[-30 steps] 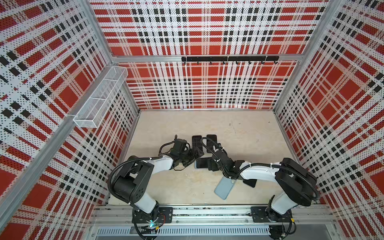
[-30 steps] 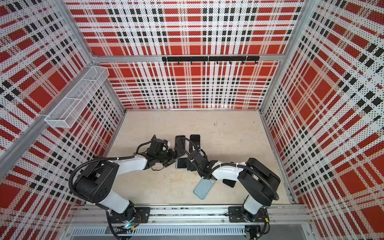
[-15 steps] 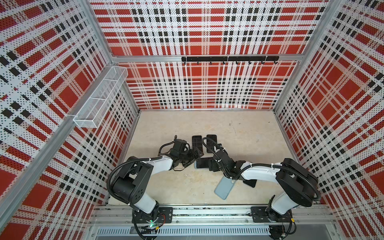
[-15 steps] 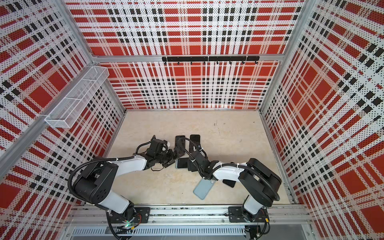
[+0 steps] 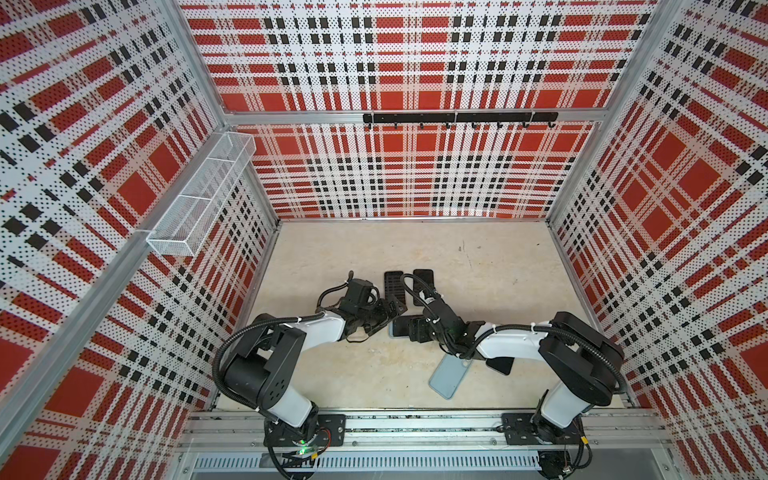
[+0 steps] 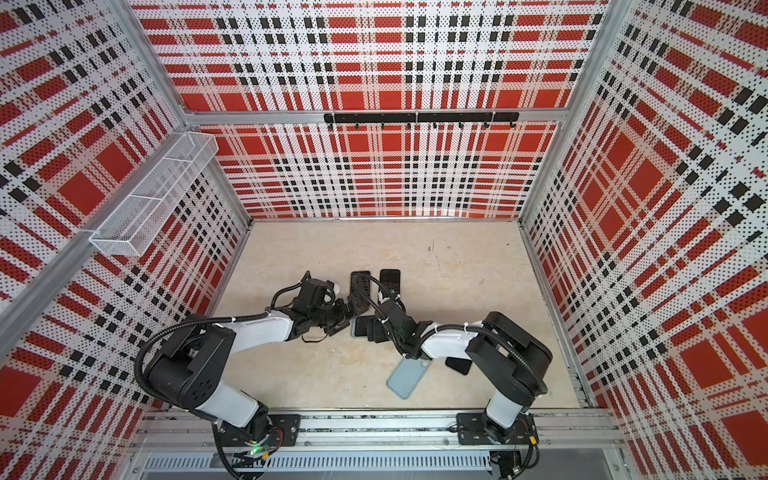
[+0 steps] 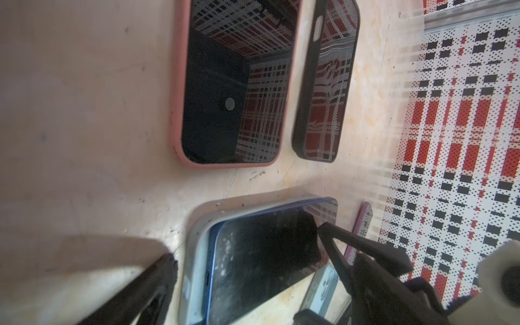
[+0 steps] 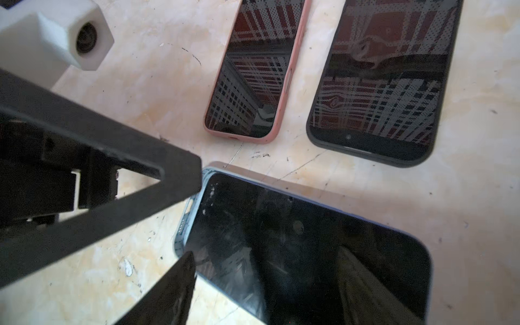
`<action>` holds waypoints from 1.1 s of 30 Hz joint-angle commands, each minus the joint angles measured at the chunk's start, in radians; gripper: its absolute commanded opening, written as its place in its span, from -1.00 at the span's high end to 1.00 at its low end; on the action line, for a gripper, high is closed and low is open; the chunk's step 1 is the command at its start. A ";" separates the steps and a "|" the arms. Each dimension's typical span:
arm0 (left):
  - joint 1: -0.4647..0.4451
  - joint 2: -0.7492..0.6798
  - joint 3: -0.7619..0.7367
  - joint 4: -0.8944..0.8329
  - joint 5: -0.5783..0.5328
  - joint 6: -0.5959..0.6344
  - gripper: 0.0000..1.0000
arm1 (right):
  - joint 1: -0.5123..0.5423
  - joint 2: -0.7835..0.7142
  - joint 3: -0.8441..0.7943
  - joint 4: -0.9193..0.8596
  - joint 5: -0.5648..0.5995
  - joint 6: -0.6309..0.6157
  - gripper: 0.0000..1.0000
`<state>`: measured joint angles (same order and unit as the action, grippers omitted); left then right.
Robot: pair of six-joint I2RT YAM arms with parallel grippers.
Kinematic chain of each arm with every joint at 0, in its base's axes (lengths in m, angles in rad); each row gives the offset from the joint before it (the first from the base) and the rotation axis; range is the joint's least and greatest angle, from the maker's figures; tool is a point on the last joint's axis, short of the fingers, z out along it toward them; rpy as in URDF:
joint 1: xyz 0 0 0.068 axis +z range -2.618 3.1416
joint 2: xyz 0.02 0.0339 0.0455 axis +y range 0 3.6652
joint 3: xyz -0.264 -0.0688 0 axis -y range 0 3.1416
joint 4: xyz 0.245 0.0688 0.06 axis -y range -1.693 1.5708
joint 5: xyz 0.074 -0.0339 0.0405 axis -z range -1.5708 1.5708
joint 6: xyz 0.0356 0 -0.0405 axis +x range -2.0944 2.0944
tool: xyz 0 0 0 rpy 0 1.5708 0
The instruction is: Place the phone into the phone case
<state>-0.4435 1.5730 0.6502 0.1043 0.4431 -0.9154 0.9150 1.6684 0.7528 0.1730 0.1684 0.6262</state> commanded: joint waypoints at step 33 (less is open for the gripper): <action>0.010 -0.011 -0.016 -0.014 -0.021 -0.009 -0.99 | 0.031 0.159 0.198 -0.276 -0.030 0.133 -1.00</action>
<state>-0.4351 1.5639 0.6460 0.0978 0.4294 -0.9157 0.9180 1.7885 0.9424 -0.0978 0.1932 0.7132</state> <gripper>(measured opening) 0.995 0.998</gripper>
